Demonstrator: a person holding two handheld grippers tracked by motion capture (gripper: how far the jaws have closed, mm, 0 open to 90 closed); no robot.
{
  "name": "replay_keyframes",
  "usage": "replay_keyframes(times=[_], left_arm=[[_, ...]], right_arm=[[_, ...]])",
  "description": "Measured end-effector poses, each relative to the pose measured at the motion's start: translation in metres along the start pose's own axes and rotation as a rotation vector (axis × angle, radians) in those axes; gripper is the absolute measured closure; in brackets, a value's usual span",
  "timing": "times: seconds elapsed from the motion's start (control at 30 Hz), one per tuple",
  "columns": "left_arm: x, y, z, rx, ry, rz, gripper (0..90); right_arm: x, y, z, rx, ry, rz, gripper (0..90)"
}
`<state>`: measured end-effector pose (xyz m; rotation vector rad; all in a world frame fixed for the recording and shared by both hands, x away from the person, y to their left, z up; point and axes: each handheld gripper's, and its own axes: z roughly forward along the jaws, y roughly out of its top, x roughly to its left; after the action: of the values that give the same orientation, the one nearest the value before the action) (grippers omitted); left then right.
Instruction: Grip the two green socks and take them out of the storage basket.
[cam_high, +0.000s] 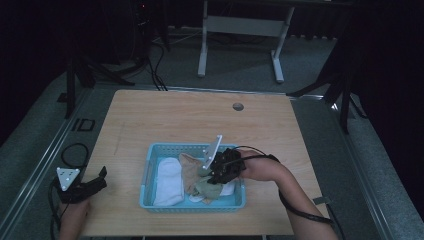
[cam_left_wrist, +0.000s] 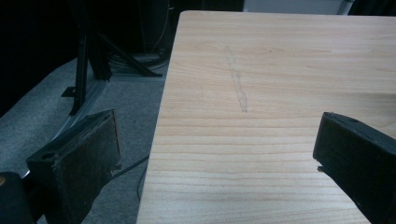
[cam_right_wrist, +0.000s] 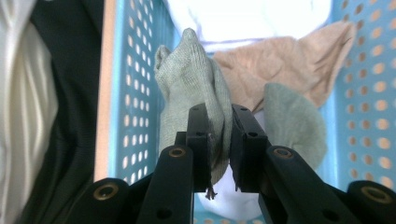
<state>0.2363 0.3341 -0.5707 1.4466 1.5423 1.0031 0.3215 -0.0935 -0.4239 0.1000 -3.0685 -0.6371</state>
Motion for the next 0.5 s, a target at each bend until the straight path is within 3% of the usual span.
replay_keyframes(times=[0.2,0.5], left_arm=[[0.0,0.0,0.0,-0.001,0.001,0.001,0.4],[0.0,0.0,0.0,0.001,0.002,0.0,0.4]], right_arm=[[-0.001,-0.013,-0.029,-0.028,-0.059,0.032,79.4],[0.0,-0.046,-0.067,-0.062,-0.133,0.096,79.3]])
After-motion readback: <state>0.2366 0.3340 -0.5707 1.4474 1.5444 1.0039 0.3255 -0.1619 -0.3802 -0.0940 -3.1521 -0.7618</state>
